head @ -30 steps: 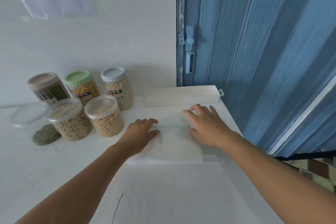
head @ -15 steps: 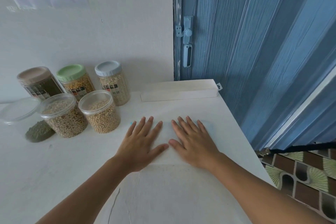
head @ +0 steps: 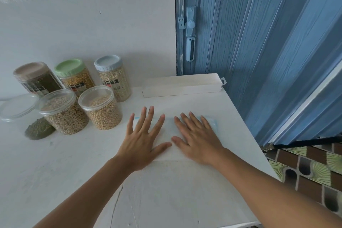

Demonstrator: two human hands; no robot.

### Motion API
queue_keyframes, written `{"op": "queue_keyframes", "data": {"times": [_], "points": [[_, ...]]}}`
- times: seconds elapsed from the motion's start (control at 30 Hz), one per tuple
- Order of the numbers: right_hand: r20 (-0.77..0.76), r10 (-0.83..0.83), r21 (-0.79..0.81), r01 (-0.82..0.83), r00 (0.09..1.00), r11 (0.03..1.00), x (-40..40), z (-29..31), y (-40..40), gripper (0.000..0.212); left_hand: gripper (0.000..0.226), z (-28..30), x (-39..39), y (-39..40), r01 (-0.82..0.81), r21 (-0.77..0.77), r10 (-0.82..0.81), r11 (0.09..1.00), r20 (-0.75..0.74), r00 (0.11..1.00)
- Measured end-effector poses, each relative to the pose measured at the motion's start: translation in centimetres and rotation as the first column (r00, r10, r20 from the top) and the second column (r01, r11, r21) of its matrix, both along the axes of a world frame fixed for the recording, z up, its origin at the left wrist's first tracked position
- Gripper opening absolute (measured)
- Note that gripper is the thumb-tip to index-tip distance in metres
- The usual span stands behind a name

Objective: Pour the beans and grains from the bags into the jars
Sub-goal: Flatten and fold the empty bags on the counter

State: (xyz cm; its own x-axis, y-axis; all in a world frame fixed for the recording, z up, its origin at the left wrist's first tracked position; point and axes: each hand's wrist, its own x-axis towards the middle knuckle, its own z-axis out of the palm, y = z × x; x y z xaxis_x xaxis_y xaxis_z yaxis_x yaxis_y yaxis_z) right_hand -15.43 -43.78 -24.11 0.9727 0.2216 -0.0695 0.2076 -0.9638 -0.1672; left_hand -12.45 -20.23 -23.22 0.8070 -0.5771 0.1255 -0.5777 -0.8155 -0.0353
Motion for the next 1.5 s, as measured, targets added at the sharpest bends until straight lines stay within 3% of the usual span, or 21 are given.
{"op": "queue_keyframes", "data": {"times": [0.07,0.13,0.23,0.33,0.53,0.57,0.67,0.8,0.87,0.97,1.13,1.23,1.33,1.43,1.5], "points": [[-0.015,0.004,-0.010,-0.004,1.000,1.000,0.1,0.2,-0.2,0.077,0.085,0.6,-0.8,0.4,0.115,0.001,-0.114,0.993,0.073,0.991],[-0.020,0.006,-0.019,-0.006,1.000,1.000,0.1,0.2,-0.3,0.077,0.083,0.9,-1.5,1.2,0.214,0.045,-0.215,0.976,0.022,0.976],[0.006,0.008,-0.025,-0.008,1.000,1.000,0.1,0.0,-0.2,0.075,0.073,0.8,-1.4,2.2,0.211,0.116,-0.193,0.971,-0.145,0.970],[0.014,0.019,0.014,-0.019,1.000,1.000,-0.2,0.0,-0.4,0.076,0.068,1.2,-1.1,1.8,0.204,0.112,-0.176,0.972,-0.219,0.960],[0.333,0.035,0.197,-0.106,0.942,0.975,-2.0,2.5,-0.5,0.071,0.062,2.7,-0.6,1.0,0.111,-0.011,-0.105,0.994,-0.431,0.896],[0.285,0.096,0.194,-0.155,0.954,0.969,-2.4,3.5,-0.8,0.069,0.059,3.2,-0.4,0.7,0.073,-0.033,-0.079,0.997,-0.490,0.868],[-0.049,0.182,0.188,-0.170,0.982,0.967,-3.0,5.6,-1.8,0.069,0.055,4.7,0.1,0.0,-0.005,-0.033,-0.015,0.999,-0.590,0.808],[-0.124,0.069,0.366,-0.019,0.990,0.930,-2.6,6.0,-2.2,0.083,0.059,5.8,0.3,0.1,-0.074,-0.107,-0.009,0.991,-0.621,0.784],[-0.170,0.040,0.404,0.032,0.985,0.914,-2.2,6.2,-1.9,0.083,0.066,6.4,-0.1,0.5,-0.050,-0.174,-0.045,0.983,-0.501,0.864],[-0.212,0.023,0.421,0.070,0.977,0.904,-1.7,6.5,-1.9,0.087,0.073,7.0,-1.1,0.6,0.073,-0.094,-0.095,0.993,-0.249,0.964],[-0.310,0.011,0.435,0.132,0.951,0.891,-0.6,7.1,-2.6,0.089,0.051,6.7,-0.7,0.3,-0.015,-0.175,-0.052,0.984,-0.371,0.927],[-0.342,0.057,0.378,0.082,0.938,0.922,-0.4,8.1,-3.0,0.079,0.038,7.6,1.0,-0.1,-0.050,-0.205,-0.049,0.977,-0.451,0.891],[-0.336,0.052,0.243,0.033,0.940,0.970,0.1,9.4,-3.4,0.064,0.030,8.5,3.0,-0.3,-0.127,-0.202,-0.018,0.971,-0.592,0.806],[-0.414,0.020,0.236,0.086,0.910,0.968,1.0,9.6,-4.1,0.055,0.024,8.9,4.0,-0.4,-0.216,-0.217,-0.011,0.952,-0.728,0.685],[-0.456,-0.006,0.237,0.128,0.890,0.963,1.7,9.5,-4.3,0.053,0.023,8.7,4.2,-0.6,-0.233,-0.203,0.005,0.951,-0.745,0.667]]}}
